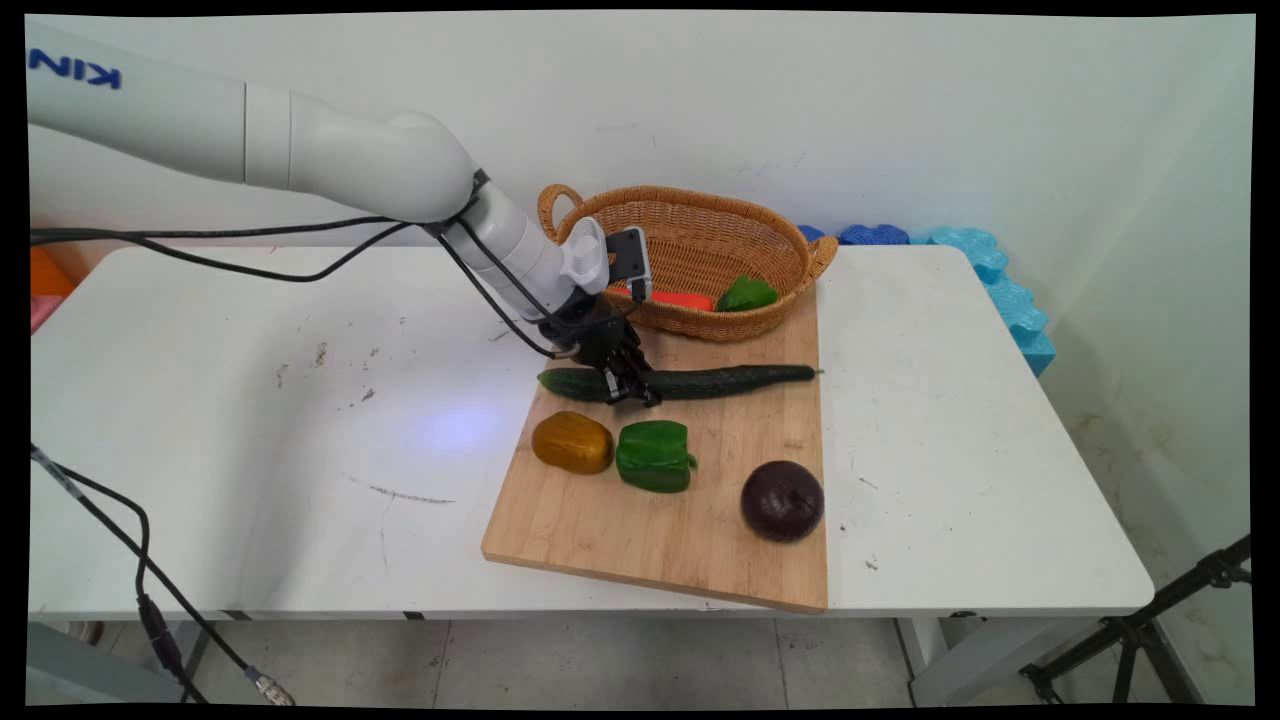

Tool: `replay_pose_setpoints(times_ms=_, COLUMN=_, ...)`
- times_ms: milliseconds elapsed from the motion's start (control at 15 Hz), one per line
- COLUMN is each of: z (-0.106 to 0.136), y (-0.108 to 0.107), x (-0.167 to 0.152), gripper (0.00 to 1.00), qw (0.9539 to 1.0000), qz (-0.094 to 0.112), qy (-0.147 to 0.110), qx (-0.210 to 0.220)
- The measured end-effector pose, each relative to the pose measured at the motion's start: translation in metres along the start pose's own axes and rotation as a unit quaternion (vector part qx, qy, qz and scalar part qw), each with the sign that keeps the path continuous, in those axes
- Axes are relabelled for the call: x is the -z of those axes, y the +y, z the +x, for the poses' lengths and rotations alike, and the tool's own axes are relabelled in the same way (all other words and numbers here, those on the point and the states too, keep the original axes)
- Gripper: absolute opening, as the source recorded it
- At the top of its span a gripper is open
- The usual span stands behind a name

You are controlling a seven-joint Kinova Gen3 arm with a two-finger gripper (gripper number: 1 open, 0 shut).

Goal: Place the picked object in the vegetable basket

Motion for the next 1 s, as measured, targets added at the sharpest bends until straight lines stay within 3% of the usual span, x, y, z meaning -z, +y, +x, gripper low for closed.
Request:
replay_pose_setpoints(times_ms=600, z=0.01, y=-0.001, x=0.019, gripper=0.0, qw=0.9997, qz=-0.001, qy=0.014, qx=-0.02)
replay_pose_setpoints(times_ms=1000, z=0.033, y=-0.015, x=0.053, gripper=0.0, qw=0.9989, qz=0.022, qy=0.035, qx=-0.02)
